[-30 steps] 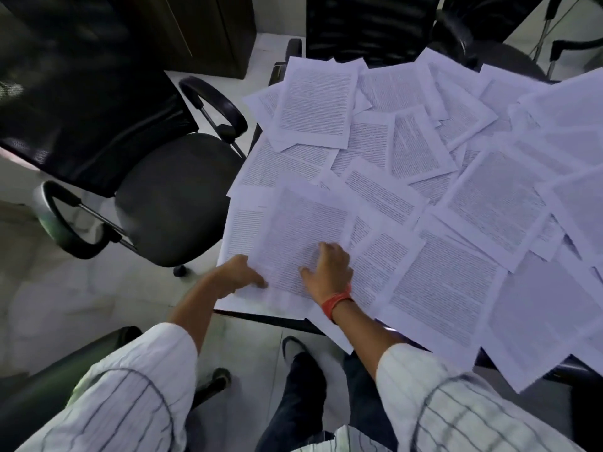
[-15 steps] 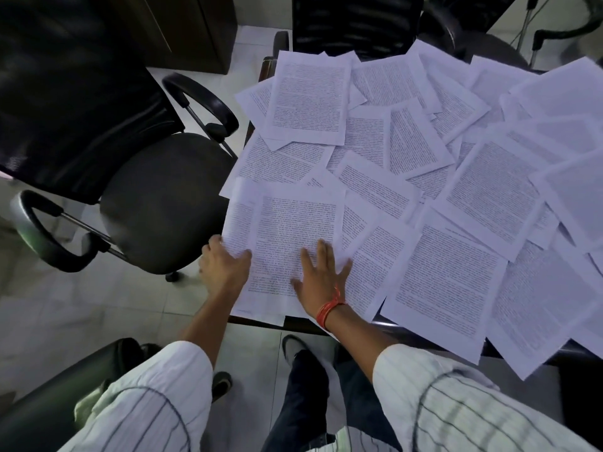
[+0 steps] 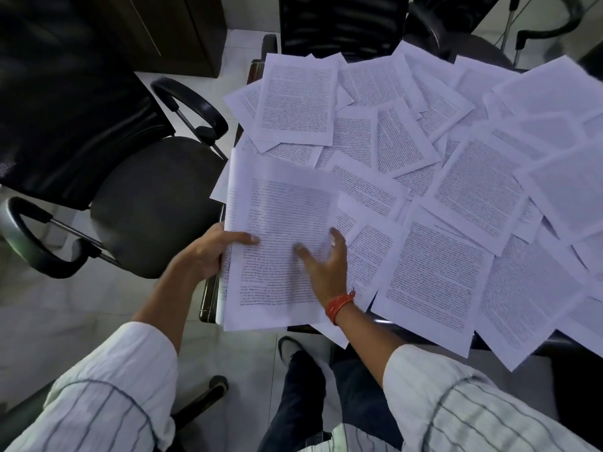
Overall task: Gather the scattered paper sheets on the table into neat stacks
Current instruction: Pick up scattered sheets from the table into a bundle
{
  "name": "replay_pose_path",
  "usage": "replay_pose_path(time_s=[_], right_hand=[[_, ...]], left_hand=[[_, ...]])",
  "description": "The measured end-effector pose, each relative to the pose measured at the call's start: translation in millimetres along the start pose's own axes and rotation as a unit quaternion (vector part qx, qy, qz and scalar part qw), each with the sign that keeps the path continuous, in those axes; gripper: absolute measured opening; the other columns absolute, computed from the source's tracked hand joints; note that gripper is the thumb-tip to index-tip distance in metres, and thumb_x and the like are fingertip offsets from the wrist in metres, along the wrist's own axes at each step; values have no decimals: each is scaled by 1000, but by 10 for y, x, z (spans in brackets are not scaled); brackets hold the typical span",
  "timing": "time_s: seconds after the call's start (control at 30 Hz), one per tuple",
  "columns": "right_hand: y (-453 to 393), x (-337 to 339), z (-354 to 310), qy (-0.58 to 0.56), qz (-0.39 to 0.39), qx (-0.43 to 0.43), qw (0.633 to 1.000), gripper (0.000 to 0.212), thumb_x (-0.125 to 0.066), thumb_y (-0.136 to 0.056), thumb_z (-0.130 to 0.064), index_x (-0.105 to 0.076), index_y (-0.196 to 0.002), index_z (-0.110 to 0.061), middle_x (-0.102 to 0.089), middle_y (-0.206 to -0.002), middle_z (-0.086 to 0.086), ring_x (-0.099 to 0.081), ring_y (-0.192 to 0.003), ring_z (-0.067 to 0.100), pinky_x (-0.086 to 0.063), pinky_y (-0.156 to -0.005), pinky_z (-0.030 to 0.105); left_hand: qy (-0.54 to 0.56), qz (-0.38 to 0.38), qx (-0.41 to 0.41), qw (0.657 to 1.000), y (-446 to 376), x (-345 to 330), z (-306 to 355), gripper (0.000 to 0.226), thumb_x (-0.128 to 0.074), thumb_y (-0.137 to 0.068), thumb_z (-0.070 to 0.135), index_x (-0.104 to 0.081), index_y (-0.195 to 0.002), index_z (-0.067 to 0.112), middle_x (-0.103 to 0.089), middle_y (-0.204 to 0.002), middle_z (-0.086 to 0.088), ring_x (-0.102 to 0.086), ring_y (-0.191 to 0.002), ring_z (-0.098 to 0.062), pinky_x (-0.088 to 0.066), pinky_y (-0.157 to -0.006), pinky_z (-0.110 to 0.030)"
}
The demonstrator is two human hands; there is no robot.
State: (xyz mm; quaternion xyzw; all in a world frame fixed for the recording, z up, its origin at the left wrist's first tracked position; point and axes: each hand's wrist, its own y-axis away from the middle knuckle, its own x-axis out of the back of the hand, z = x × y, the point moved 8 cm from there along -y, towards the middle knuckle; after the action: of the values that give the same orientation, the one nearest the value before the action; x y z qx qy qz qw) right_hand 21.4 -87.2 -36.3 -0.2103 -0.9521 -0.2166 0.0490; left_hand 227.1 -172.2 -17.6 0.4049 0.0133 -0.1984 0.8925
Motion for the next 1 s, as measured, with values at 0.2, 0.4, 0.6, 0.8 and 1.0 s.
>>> replay_pose_path(time_s=[0.2,0.4,0.6,0.8,1.0], right_hand=[[-224,452,67,-127,120,-122,977,56,-81,-79,-15,-49,-124,-19,-65,-113,2,-64,-91,10,-49,-63,11],[-136,483,421,0,145,-212,966,58,-72,-84,-9,-42,-133,-10,-58,-130,10,-61,-109,28,-52,-94,37],[-11,364,354,166,120,-232,951,101,-75,-81,-23,-7,-152,-1,-24,-152,16,-29,-137,34,-35,-107,47],[-57,277,450,9,106,-234,967,95,-79,-78,-14,-18,-149,-6,-45,-142,16,-49,-127,32,-43,-107,43],[17,704,533,-90,132,-191,968,30,-78,-80,-25,-61,-97,-7,-69,-98,6,-67,-89,25,-56,-84,38]], left_hand=[[-128,110,-49,984,-252,-55,413,65,-96,-53,22,-69,-111,7,-75,-107,-10,-73,-95,-31,-61,-82,-45],[-373,204,-83,901,-605,-175,418,68,-85,-79,19,-53,-138,10,-54,-137,-14,-55,-119,-30,-48,-83,-33],[-509,177,-16,842,-661,-433,184,85,-81,-79,39,-34,-145,11,-34,-145,-16,-35,-134,-38,-35,-109,-54],[-378,196,-23,905,-625,-481,216,70,-86,-70,26,-50,-129,11,-64,-114,-7,-62,-102,-29,-47,-100,-55],[-223,-22,36,974,-494,-914,230,48,-88,-61,10,-72,-106,2,-75,-103,-19,-73,-88,-36,-60,-80,-49]])
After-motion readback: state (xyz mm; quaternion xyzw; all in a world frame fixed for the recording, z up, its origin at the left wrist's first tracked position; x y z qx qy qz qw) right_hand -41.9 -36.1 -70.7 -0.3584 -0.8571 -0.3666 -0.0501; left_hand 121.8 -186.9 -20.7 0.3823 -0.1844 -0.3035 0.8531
